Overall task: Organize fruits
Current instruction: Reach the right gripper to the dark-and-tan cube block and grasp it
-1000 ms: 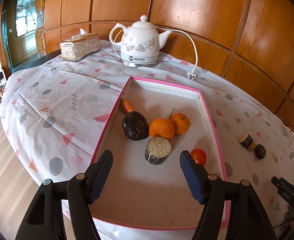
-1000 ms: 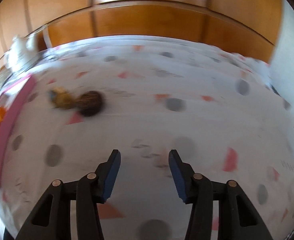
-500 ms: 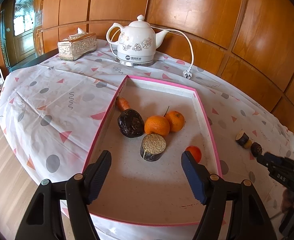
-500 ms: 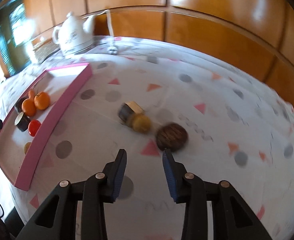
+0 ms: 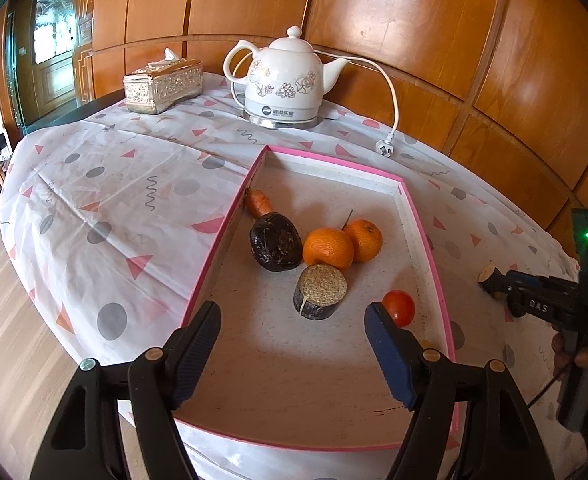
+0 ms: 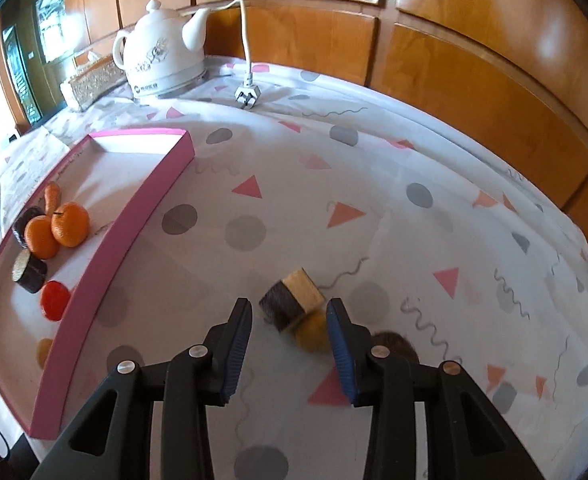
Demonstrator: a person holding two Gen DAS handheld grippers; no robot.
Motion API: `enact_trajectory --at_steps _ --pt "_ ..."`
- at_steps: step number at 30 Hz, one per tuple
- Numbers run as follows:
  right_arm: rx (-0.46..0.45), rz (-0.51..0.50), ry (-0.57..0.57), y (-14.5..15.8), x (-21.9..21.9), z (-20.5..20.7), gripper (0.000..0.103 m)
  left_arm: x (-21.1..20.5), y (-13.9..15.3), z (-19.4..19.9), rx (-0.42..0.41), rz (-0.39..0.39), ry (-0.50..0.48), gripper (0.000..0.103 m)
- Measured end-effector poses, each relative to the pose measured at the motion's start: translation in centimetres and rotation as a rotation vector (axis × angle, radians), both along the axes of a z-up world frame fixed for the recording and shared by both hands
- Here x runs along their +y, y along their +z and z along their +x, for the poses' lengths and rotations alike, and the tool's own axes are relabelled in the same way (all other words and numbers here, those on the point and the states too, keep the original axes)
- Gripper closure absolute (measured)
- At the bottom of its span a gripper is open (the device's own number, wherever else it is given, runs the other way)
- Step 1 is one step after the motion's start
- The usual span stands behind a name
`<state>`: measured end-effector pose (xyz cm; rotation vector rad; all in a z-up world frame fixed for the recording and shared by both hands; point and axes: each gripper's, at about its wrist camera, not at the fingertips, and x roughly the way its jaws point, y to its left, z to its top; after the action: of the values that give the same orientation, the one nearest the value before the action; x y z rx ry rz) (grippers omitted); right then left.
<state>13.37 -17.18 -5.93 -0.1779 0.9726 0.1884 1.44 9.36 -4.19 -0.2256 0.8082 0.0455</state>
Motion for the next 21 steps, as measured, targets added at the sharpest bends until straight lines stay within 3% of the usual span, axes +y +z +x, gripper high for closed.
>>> enact_trajectory --at_steps 10,21 --pt "-0.010 -0.062 0.016 -0.8 0.7 0.8 0.065 0.3 0.1 -0.4 0.003 0.022 0.041 0.023" --pt "-0.057 -0.025 0.004 0.7 1.6 -0.5 0.065 1.3 0.4 -1.4 -0.005 0.013 0.085 0.020"
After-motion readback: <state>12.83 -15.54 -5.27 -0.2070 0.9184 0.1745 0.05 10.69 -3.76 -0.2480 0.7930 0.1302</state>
